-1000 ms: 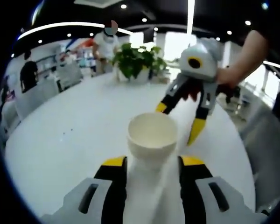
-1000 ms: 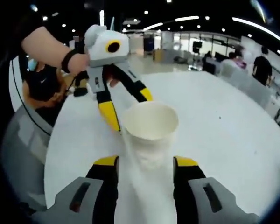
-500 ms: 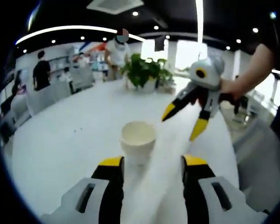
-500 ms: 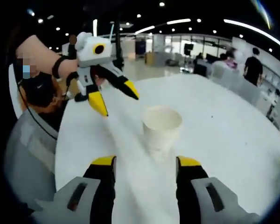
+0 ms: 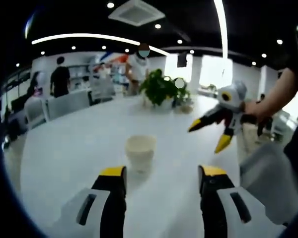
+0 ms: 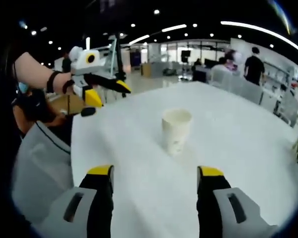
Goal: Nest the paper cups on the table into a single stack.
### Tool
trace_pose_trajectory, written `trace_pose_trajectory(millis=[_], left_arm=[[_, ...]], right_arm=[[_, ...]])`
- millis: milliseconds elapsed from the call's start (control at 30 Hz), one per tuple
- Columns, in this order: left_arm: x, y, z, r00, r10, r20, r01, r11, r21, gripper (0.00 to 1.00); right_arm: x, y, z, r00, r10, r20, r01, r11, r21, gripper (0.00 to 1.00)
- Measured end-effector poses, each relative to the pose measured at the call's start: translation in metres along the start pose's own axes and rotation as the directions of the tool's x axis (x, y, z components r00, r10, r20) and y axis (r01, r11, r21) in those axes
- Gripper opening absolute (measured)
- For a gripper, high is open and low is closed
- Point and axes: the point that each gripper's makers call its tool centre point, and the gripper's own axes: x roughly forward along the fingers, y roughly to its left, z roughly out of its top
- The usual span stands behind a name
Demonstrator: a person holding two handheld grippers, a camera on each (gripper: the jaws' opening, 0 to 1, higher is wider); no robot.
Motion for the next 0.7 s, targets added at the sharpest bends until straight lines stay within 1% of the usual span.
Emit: trace_pose_trajectory(millis=[33,100,167,267,333,367,400,467,533,600,700], left_arm=[[-0.002,-0.002,0.000,1.000,-0.001,0.003,0.001,1.000,0.003,0.59],[-0.006,-0.006,-0.001,1.000,0.007,0.004,-0.008,1.000,0.014,0.60],[-0.010,-0.008,-0.001,1.000,0.018,0.011,-0.018,1.000,0.011,0.62],[-0.017,-0.009,-0.004,0.999,0.045,0.022,-0.045,0.999,-0.023,0.69],[-0.020,-0.010,-0.008,0.998,0.061,0.023,-0.061,0.997,-0.036,0.75],[-0.022,-0.011,-0.010,0.997,0.068,0.026,-0.066,0.996,-0.057,0.77],[-0.023,-0.012,-0.011,0.997,0.072,0.031,-0.070,0.995,-0.067,0.82],[-0.027,-0.012,-0.015,0.995,0.092,0.029,-0.090,0.993,-0.076,0.88],[-0.032,-0.010,-0.020,0.993,0.115,0.032,-0.112,0.990,-0.080,0.91],[-0.038,-0.009,-0.022,0.988,0.148,0.052,-0.143,0.985,-0.097,0.96],[-0.044,-0.010,-0.024,0.984,0.166,0.071,-0.159,0.982,-0.101,0.98]], right_arm=[[-0.003,0.001,-0.001,1.000,-0.004,0.003,0.004,1.000,0.004,0.69],[-0.008,0.003,0.001,0.999,-0.013,0.032,0.012,1.000,0.023,0.74],[-0.011,0.003,-0.001,0.999,-0.016,0.040,0.014,0.999,0.040,0.78],[-0.018,0.006,-0.004,0.999,-0.024,0.043,0.022,0.999,0.040,0.82],[-0.023,0.007,-0.003,0.998,-0.029,0.054,0.027,0.999,0.044,0.85],[-0.027,0.007,-0.003,0.997,-0.037,0.065,0.035,0.998,0.043,0.86],[-0.030,0.007,-0.002,0.997,-0.044,0.070,0.041,0.998,0.038,0.86],[-0.036,0.008,-0.002,0.996,-0.052,0.077,0.049,0.998,0.036,0.88],[-0.040,0.009,-0.001,0.994,-0.060,0.096,0.056,0.997,0.049,0.93],[-0.043,0.008,-0.002,0.990,-0.081,0.113,0.074,0.995,0.066,1.00],[-0.047,0.008,-0.005,0.990,-0.088,0.113,0.081,0.995,0.065,1.00]])
